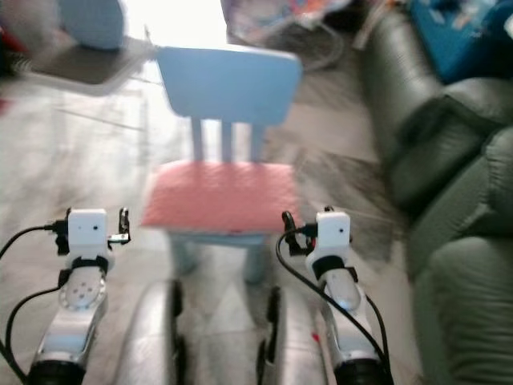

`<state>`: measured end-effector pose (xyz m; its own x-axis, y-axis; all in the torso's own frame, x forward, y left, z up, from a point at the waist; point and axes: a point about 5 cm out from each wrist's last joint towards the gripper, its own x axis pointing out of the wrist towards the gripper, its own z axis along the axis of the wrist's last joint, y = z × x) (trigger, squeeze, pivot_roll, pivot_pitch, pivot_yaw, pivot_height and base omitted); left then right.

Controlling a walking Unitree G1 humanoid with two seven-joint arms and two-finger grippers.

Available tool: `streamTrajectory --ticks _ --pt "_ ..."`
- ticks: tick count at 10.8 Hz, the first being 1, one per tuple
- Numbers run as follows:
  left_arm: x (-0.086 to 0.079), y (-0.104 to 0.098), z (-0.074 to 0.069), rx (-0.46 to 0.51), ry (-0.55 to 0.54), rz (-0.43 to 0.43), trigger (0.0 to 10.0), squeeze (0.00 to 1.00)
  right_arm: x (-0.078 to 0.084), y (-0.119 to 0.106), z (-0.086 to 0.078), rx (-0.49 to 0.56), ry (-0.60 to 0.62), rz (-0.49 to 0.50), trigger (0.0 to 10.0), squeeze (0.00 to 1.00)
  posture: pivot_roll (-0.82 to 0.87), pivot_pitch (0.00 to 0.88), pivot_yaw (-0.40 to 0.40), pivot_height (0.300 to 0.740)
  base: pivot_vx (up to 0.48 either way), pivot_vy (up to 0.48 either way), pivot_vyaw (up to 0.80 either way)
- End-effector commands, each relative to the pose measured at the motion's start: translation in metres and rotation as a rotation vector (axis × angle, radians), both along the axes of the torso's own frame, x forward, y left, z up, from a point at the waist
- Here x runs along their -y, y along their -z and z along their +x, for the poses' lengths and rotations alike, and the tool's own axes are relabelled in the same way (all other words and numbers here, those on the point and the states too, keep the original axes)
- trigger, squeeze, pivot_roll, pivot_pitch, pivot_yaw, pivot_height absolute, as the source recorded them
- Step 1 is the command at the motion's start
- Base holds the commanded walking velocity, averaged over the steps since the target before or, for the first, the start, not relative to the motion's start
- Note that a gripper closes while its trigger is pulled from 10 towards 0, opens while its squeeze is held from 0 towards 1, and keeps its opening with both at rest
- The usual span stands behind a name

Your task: Move the pillow to the sofa

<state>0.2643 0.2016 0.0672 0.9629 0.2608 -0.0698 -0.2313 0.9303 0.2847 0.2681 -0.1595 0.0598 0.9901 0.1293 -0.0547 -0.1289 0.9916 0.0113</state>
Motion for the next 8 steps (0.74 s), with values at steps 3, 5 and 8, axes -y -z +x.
streamTrajectory --ticks 3,5,8 --pt "-0.0020 0.0014 -0.0001 -0.013 -0.015 0.006 10.0 0.00 0.0025 0.0015 -0.0008 -0.005 0.002 0.000 10.0 0.00 0.01 0.150 -0.039 0.593 0.000 0.000 0.00" --pt "0.0010 0.0022 0.0009 -0.016 -0.007 -0.011 10.0 0.00 0.0023 0.0017 0.0000 -0.004 0.002 -0.002 10.0 0.00 0.01 0.148 -0.038 0.593 0.144 0.124 0.00" --pt "0.0010 0.0016 0.0015 -0.014 -0.005 -0.008 10.0 0.00 0.0023 0.0011 0.0009 -0.003 0.002 -0.005 10.0 0.00 0.01 0.149 -0.039 0.593 0.310 0.304 0.00"
